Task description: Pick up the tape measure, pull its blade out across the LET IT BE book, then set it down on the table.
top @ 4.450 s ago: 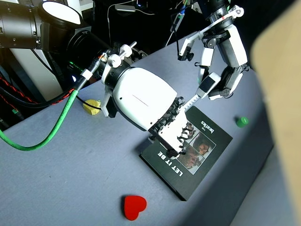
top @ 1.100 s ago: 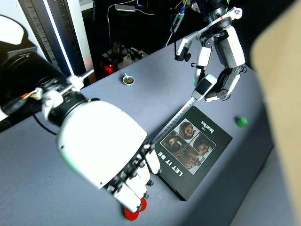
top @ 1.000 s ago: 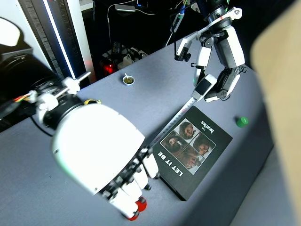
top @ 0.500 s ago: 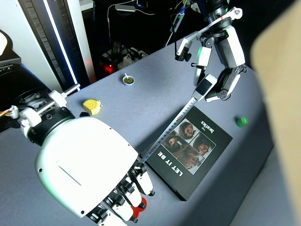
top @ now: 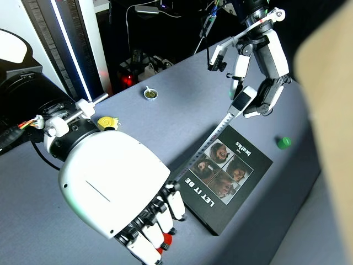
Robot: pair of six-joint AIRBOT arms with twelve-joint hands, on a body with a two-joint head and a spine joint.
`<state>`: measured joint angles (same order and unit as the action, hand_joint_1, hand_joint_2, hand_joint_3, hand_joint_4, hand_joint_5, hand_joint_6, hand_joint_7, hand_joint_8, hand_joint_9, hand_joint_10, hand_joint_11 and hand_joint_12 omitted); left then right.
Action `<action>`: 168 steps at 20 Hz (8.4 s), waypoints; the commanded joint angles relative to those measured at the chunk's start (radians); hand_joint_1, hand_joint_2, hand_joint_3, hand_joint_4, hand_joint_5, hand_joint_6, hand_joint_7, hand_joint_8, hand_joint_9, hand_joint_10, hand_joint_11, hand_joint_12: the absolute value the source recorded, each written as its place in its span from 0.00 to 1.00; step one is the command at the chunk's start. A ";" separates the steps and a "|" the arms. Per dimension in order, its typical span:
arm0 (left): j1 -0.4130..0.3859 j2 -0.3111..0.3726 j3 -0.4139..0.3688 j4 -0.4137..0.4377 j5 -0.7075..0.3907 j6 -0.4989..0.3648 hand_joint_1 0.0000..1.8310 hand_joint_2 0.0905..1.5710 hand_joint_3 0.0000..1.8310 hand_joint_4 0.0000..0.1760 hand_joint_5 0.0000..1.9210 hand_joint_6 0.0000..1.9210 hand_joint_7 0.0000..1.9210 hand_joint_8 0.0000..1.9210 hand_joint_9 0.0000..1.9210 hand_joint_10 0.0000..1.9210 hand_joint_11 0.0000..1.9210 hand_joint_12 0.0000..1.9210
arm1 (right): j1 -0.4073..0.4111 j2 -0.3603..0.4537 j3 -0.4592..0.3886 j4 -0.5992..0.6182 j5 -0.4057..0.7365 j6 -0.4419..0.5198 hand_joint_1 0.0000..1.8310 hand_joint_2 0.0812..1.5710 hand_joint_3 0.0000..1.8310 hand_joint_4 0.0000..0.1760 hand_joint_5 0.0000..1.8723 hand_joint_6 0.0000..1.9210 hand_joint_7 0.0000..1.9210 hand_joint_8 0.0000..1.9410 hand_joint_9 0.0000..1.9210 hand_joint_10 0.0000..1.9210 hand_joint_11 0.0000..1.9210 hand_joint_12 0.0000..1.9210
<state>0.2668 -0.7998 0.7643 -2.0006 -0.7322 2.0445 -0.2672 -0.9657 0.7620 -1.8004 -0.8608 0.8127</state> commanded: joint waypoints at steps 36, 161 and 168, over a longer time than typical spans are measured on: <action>0.170 -0.034 0.170 0.219 0.226 -0.210 0.82 0.67 0.00 0.00 0.47 0.49 0.55 0.36 0.53 0.50 0.47 0.75 | -0.098 -0.034 -0.165 -0.327 -0.246 0.193 0.00 0.61 0.00 0.00 0.03 0.00 0.06 0.00 0.04 0.00 0.00 0.21; 0.655 -0.001 0.051 0.734 0.140 -1.006 0.75 0.73 0.00 0.00 0.39 0.66 0.47 0.53 0.43 0.69 0.36 0.60 | -0.285 -0.003 -0.375 -0.226 -0.253 0.249 0.00 0.66 0.00 0.00 0.07 0.00 0.10 0.00 0.08 0.00 0.00 0.35; 0.664 0.003 0.047 0.765 0.140 -1.031 0.60 0.71 0.00 0.00 0.44 0.01 0.48 0.00 0.48 0.00 0.33 0.36 | -0.285 -0.003 -0.375 -0.226 -0.253 0.251 0.00 0.66 0.00 0.00 0.07 0.00 0.10 0.00 0.08 0.00 0.00 0.35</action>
<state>0.9333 -0.8009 0.8112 -1.2594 -0.5411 1.0225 -0.5537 -0.9680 0.3931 -1.9408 -1.0615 1.0542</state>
